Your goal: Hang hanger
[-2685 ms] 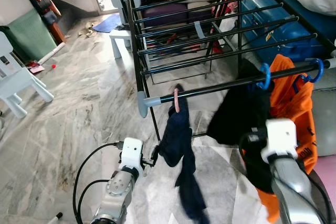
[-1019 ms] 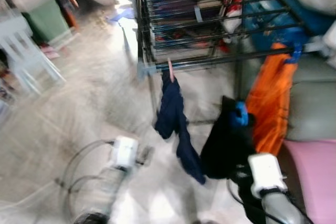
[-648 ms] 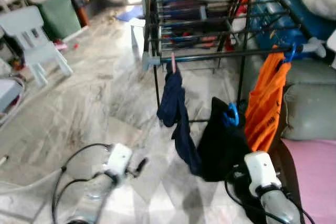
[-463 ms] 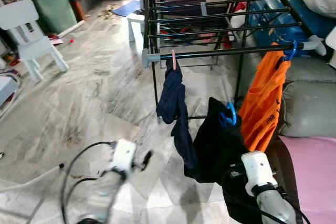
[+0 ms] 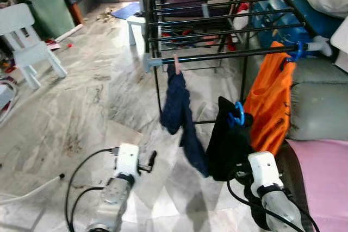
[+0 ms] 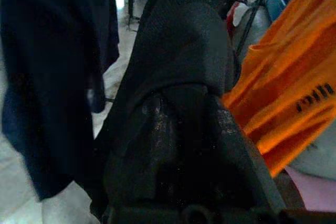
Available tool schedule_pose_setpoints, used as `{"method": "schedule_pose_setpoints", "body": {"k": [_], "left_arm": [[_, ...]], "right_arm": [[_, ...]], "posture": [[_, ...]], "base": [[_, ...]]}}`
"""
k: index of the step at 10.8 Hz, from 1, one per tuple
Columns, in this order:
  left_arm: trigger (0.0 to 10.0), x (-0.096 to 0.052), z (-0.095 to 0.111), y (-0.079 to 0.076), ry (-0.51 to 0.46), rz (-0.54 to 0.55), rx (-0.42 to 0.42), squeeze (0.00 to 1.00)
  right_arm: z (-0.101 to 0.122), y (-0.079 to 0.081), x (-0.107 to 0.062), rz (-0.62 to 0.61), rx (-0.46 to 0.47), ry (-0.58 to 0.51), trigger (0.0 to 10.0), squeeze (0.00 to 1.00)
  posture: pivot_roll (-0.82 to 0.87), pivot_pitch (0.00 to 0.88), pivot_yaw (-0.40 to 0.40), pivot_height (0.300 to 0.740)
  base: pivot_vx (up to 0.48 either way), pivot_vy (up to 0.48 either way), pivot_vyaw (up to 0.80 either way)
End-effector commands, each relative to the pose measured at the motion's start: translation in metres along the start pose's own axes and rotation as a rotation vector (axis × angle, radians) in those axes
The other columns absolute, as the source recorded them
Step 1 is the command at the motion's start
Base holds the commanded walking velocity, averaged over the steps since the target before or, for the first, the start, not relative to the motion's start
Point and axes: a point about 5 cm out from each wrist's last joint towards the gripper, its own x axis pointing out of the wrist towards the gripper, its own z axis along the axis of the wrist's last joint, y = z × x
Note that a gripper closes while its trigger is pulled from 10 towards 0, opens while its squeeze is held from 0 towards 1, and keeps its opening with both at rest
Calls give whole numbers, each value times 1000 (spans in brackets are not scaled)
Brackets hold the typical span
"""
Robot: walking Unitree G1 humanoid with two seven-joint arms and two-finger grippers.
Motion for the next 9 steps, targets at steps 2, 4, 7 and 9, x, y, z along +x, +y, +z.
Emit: {"method": "schedule_pose_setpoints", "body": {"k": [2,4,7,9], "left_arm": [[10000,-2,0,3,7,2,25,0],[10000,-1,0,1,7,-10,37,0],[10000,0,2,0,5,-26,44,0],[10000,0,1,0,14,-25,41,0]], "right_arm": [[9,4,5,-7,16,-48,10000,0],[8,6,5,-14,20,-45,10000,0],[7,7,7,-27,21,-39,10000,0],[7,8,9,-31,15,-38,10000,0]], "posture": [[-101,52,111,740],[-105,51,118,740],[-106,50,119,740],[-104,48,117,740]], "base": [[0,450,0],[0,448,0],[0,149,0],[0,0,0]]}}
